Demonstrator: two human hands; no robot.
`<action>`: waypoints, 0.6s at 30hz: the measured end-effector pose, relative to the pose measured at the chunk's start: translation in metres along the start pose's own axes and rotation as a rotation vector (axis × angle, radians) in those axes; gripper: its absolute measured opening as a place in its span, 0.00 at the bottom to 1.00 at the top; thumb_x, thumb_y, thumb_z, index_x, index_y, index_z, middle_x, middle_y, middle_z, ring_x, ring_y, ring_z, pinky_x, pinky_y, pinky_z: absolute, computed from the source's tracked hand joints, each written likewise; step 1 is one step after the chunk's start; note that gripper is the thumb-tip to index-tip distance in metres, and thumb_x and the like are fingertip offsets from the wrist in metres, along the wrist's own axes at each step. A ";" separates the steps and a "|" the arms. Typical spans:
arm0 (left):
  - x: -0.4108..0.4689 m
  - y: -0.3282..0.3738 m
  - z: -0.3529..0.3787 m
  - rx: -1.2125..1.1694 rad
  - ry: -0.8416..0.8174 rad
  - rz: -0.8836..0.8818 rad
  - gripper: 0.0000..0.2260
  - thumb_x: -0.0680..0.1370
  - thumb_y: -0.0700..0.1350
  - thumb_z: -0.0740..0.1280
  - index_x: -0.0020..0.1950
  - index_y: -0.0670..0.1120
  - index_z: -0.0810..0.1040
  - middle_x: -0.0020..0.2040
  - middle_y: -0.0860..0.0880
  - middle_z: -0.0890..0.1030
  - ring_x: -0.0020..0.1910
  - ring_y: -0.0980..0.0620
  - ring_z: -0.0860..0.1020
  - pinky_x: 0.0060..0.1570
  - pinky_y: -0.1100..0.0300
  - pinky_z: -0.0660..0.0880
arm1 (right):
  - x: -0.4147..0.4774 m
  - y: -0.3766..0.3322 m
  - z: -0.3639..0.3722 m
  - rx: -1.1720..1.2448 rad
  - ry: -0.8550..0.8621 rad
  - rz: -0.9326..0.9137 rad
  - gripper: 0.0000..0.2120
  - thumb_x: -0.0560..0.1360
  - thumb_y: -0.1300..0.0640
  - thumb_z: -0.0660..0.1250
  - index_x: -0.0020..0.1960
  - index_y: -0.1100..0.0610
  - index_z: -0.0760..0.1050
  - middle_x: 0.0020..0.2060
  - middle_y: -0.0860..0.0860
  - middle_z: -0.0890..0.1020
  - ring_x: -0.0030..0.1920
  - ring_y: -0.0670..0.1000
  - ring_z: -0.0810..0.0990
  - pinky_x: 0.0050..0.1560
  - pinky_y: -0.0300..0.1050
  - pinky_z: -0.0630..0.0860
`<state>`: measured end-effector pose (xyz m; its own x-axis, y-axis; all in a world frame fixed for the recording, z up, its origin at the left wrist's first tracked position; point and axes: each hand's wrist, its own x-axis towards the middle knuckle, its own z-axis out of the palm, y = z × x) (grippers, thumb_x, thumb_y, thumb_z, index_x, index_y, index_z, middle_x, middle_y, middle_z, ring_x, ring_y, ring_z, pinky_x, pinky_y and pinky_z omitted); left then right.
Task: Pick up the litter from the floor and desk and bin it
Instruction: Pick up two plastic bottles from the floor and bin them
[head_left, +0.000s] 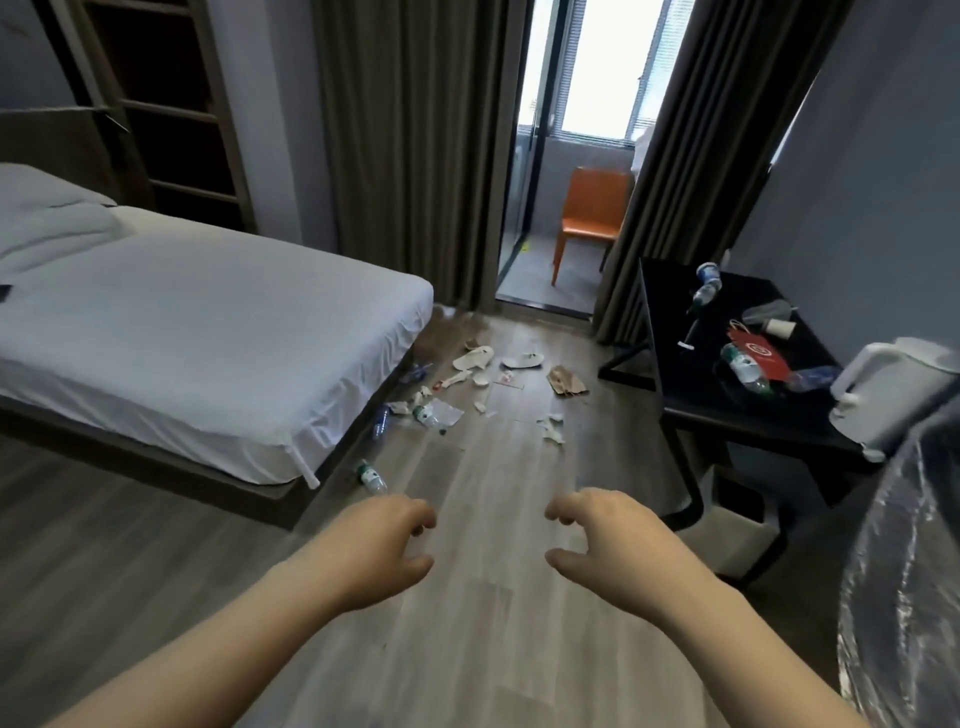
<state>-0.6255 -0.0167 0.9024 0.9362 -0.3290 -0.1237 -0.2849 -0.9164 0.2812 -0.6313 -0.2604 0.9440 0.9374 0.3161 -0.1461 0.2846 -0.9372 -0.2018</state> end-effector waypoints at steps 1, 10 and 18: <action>0.014 -0.006 -0.002 0.000 -0.003 0.000 0.18 0.75 0.53 0.64 0.64 0.52 0.73 0.59 0.55 0.77 0.57 0.56 0.76 0.55 0.62 0.72 | 0.015 0.005 -0.001 0.008 -0.001 0.011 0.21 0.76 0.47 0.64 0.68 0.47 0.70 0.61 0.45 0.76 0.62 0.47 0.73 0.59 0.42 0.71; 0.164 -0.055 -0.018 -0.012 -0.007 -0.039 0.17 0.76 0.54 0.64 0.63 0.53 0.73 0.58 0.55 0.77 0.55 0.57 0.76 0.54 0.62 0.73 | 0.177 0.065 -0.009 0.031 -0.011 -0.006 0.21 0.75 0.47 0.65 0.68 0.48 0.71 0.61 0.45 0.77 0.62 0.47 0.74 0.60 0.43 0.71; 0.308 -0.078 -0.042 -0.012 0.008 -0.083 0.16 0.75 0.54 0.64 0.62 0.53 0.74 0.57 0.55 0.77 0.55 0.57 0.75 0.54 0.64 0.71 | 0.322 0.124 -0.042 0.010 -0.014 -0.070 0.20 0.75 0.48 0.64 0.67 0.48 0.72 0.61 0.45 0.77 0.62 0.47 0.74 0.58 0.42 0.71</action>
<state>-0.3064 -0.0372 0.8821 0.9583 -0.2496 -0.1392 -0.2034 -0.9378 0.2813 -0.2858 -0.2806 0.9122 0.9123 0.3831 -0.1448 0.3474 -0.9111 -0.2217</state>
